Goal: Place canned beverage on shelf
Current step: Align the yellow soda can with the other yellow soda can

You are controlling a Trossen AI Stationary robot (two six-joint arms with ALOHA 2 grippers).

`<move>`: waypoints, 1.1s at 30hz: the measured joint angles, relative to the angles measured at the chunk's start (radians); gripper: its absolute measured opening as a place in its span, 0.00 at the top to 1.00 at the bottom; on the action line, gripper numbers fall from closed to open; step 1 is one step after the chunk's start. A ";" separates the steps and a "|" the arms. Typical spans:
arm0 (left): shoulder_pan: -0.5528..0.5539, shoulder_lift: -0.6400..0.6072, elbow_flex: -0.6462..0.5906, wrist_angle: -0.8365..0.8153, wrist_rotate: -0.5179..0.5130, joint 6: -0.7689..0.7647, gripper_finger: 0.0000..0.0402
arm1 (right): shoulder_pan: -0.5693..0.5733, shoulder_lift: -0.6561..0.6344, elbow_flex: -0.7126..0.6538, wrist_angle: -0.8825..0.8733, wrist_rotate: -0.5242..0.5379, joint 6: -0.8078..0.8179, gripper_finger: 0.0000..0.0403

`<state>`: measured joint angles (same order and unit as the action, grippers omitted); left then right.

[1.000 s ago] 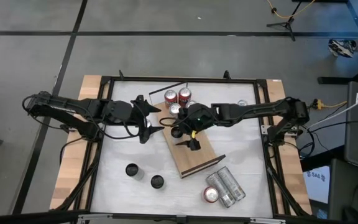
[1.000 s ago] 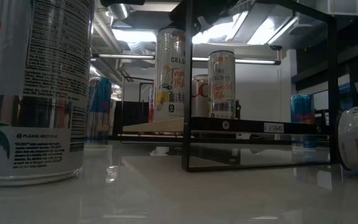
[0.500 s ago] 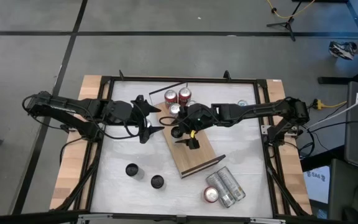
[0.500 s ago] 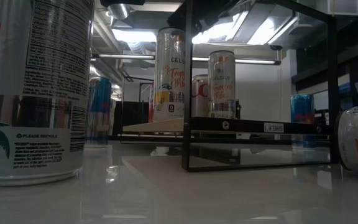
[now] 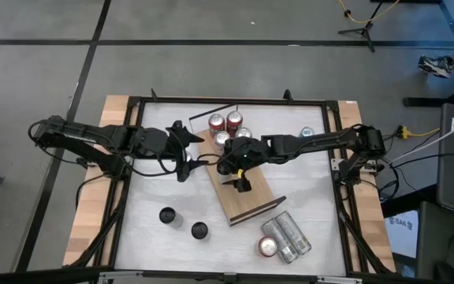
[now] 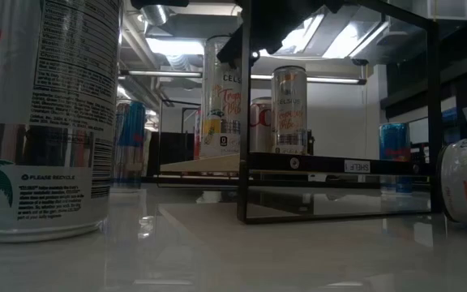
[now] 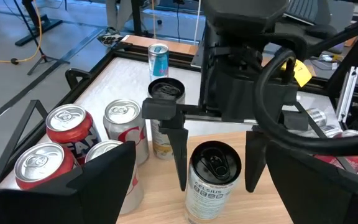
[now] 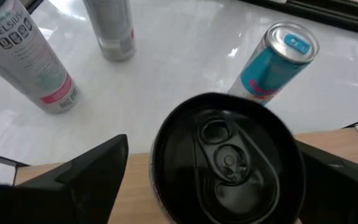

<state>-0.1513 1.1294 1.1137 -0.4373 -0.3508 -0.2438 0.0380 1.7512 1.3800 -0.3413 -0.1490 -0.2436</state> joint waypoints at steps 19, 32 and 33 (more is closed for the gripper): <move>0.000 0.000 0.000 0.000 0.000 0.001 0.12 | 0.000 -0.007 0.061 -0.117 0.042 0.002 0.39; 0.000 0.000 0.000 0.000 0.000 0.001 0.12 | -0.010 -0.009 0.233 -0.317 0.156 0.002 0.39; 0.000 0.000 0.000 0.000 0.000 0.001 0.12 | -0.018 -0.009 0.238 -0.322 0.150 0.003 0.39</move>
<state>-0.1516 1.1294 1.1137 -0.4377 -0.3504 -0.2430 0.0203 1.7424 1.6183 -0.6638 0.0007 -0.2409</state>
